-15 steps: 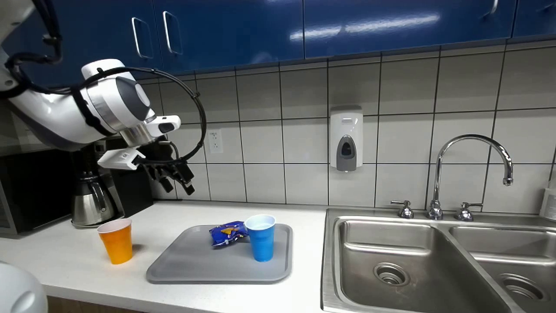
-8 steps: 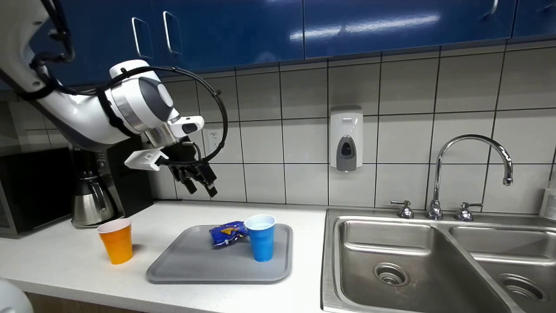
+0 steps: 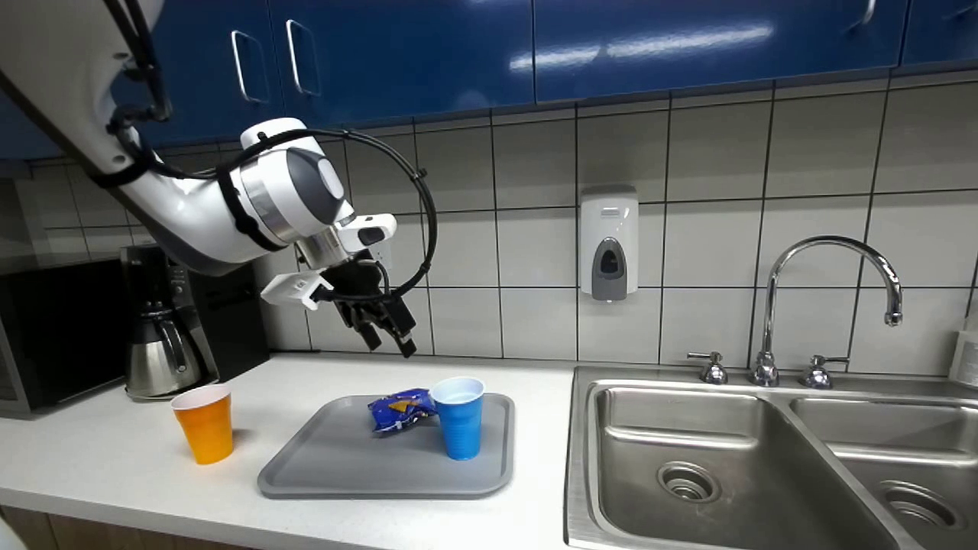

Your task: Place the cups directly onto the counter

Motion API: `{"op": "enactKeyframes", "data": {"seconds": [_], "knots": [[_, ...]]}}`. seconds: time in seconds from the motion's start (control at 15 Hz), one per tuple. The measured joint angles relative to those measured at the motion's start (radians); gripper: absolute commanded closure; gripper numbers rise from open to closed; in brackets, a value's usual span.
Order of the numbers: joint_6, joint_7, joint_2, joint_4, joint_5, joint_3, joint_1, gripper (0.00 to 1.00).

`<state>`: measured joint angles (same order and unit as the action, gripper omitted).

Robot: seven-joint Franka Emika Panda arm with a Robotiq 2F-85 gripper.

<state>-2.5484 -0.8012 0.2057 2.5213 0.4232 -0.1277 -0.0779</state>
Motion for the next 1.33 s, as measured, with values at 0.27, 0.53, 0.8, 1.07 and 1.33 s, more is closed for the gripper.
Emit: {"op": "enactKeyframes", "data": {"seconds": [0.27, 0.53, 0.8, 1.07, 1.33], "knots": [[-0.017, -0.016, -0.057, -0.028, 0.013, 0.012, -0.009, 0.00], [-0.025, -0.046, -0.116, -0.075, 0.037, 0.028, -0.009, 0.00], [-0.027, -0.093, -0.167, -0.120, 0.074, 0.052, -0.009, 0.00], [-0.035, -0.137, -0.221, -0.159, 0.089, 0.081, 0.001, 0.00], [-0.047, -0.172, -0.280, -0.191, 0.089, 0.112, 0.021, 0.00]]}}
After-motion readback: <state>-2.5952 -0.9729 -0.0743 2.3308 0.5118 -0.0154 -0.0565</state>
